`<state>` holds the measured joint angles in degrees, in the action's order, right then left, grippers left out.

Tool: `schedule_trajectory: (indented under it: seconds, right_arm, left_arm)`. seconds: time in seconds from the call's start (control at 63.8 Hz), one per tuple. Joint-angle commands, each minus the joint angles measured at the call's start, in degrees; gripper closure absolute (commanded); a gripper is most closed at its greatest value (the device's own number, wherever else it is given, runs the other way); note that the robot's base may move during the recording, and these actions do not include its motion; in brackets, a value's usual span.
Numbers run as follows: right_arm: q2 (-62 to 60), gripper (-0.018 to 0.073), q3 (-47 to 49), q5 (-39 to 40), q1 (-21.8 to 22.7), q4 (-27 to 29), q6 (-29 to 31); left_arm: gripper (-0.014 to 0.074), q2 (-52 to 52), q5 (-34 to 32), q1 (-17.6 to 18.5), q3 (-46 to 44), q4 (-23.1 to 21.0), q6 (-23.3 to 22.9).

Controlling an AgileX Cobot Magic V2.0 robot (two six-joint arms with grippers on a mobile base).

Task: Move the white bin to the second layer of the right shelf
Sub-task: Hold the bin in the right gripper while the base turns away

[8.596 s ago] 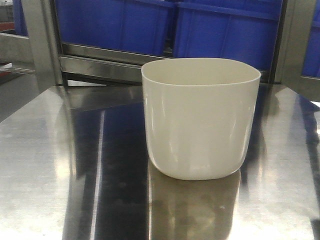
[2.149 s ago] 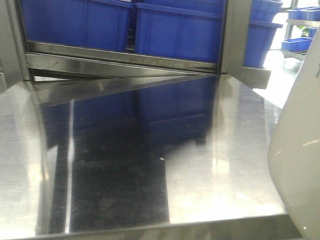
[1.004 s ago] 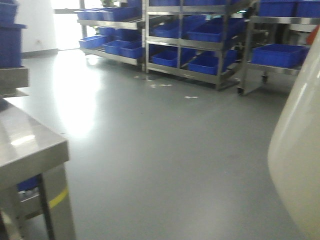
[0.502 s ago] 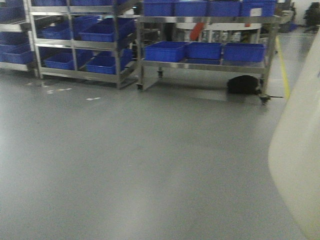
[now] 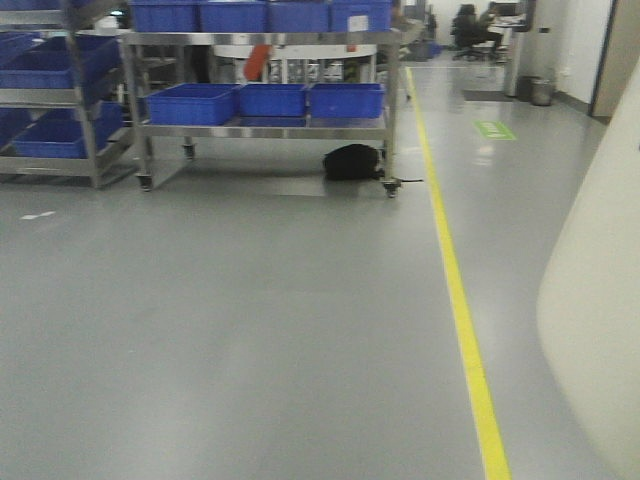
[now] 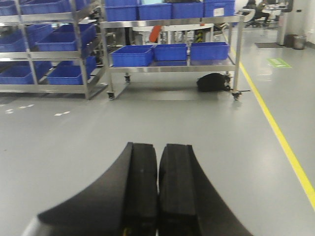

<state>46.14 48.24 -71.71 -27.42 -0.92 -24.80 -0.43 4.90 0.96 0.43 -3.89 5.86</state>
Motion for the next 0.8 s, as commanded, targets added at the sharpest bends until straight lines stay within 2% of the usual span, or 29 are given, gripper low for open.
schedule_trajectory:
  seconds: [0.0,0.784]
  right_arm:
    - [-0.16,0.0501,1.56,0.46,0.31,-0.22,0.0]
    - [-0.16,0.0501,1.56,0.51,0.31,-0.22,0.0]
  left_arm:
    - [0.0512,-0.87,-4.9,0.21,2.11,-0.35,-0.15]
    - [0.0512,-0.87,-4.9,0.21,2.11,-0.35,-0.15]
